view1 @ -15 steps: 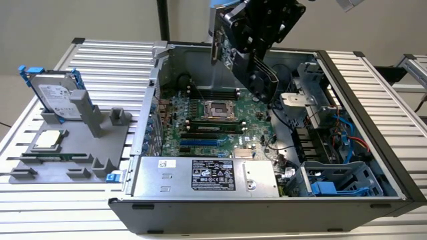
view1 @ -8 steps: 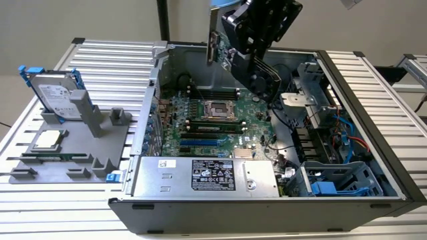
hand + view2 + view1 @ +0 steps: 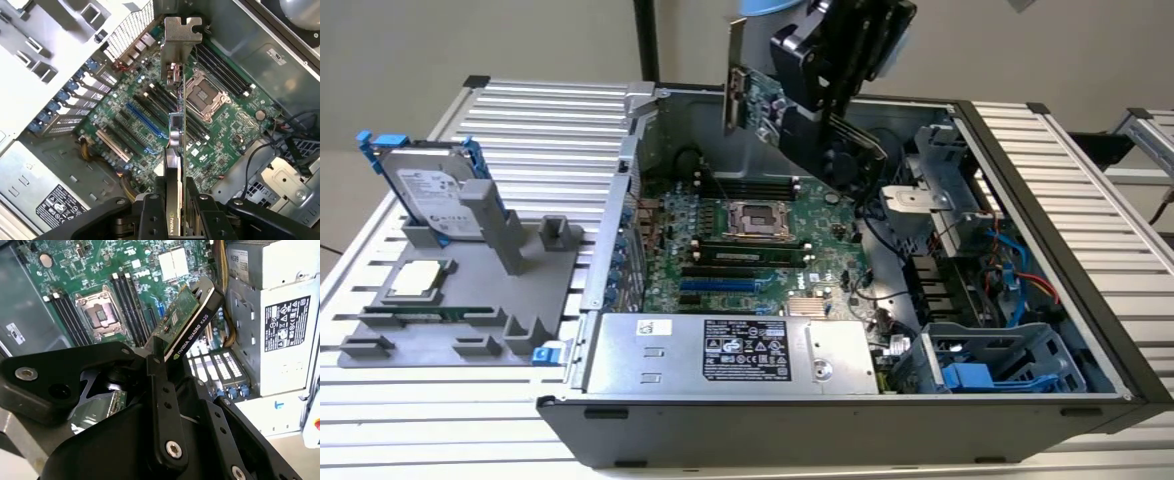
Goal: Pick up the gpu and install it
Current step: 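Insert the gpu into the slot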
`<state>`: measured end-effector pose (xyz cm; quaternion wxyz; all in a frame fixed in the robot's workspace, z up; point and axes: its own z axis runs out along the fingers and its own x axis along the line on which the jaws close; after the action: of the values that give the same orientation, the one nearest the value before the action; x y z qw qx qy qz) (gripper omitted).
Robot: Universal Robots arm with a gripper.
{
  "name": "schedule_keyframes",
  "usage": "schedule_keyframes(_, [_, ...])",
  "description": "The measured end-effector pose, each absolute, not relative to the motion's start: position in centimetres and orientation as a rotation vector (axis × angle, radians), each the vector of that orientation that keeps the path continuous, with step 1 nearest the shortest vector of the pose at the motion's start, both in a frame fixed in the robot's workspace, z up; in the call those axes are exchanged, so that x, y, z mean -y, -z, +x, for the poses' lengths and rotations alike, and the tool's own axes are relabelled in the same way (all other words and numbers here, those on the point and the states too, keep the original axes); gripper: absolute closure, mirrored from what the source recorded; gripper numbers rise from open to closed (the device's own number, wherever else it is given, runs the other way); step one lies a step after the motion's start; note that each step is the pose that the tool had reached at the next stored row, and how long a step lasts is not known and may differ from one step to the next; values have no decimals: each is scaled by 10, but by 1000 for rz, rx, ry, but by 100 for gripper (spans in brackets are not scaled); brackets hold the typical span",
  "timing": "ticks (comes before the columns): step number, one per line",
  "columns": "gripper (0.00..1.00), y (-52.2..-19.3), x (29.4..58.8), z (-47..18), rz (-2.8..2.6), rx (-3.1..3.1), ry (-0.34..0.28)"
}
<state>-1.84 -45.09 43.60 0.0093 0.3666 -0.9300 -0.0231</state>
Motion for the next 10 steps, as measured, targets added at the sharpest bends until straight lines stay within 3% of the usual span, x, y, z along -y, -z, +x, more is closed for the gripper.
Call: schedule_keyframes(10, [100,-436,451,-18,1372,2801,70])
